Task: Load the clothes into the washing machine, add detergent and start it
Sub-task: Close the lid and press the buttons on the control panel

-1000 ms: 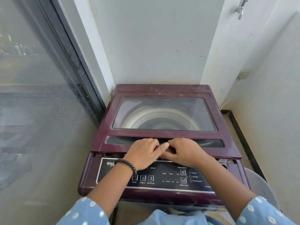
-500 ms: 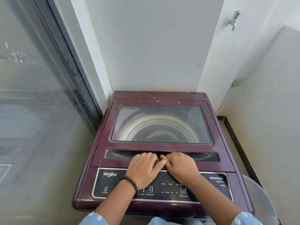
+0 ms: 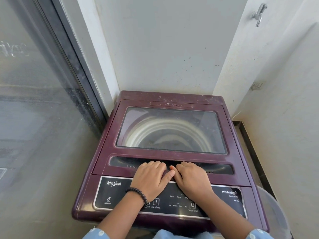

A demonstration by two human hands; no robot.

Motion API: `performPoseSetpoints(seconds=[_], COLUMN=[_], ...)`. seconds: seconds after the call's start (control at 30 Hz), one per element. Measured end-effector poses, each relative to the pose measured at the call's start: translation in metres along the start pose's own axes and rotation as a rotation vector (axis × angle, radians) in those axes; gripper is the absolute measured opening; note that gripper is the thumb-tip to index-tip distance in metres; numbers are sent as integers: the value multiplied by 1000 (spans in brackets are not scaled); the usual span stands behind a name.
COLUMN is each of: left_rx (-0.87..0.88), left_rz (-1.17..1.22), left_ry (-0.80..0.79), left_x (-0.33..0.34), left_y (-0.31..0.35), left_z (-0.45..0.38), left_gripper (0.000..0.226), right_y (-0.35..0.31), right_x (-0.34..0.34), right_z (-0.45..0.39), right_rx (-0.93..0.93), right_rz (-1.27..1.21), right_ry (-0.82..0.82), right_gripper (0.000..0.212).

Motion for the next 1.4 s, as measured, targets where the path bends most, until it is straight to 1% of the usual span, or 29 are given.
performPoseSetpoints(seconds=[0.1,0.23,0.5,0.83,1.17,1.23,1.3,1.37,1.4], left_rx=[-1,-16,2,-1,-19,-18,-18,-41,-80], left_rz=[-25,-90,-111,-117,-70,-24,102,313,432], left_ry=[33,118,179,168,87,70,86,168,227], left_x=[4,9,12,10,4,3,2,-1,-3], left_y=[0,0,0,0,-1,-1,-2,-5,-7], left_z=[0,1,0,-1,0,-2,-1,3,5], left_gripper=[70,59,54,40,41,42,46,46,46], right_y=[0,-1,-3,-4,-5,-6,-4,-3,-3], right_x=[0,-1,-3,-3,-2,-3,-5,-8,-10], right_z=[1,1,1,-2,-2,-2,-1,3,4], right_rx=[-13,-26,-47,-82,-66,-53,-40,-31,-31], right_rz=[14,23,30,45,-6,-24,-58,-78,-85], right_ry=[32,44,77,76,78,76,72,64,55], right_gripper=[46,44,43,43,43,44,45,46,47])
Point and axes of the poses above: each hand's wrist, its own z-axis away from the middle knuckle, its own x-axis out of the palm, y = z × x, the point moved 2 cm from there along -z, towards the middle knuckle, and after that the axes turned 1 degree about -x, right-handed, at the moved point
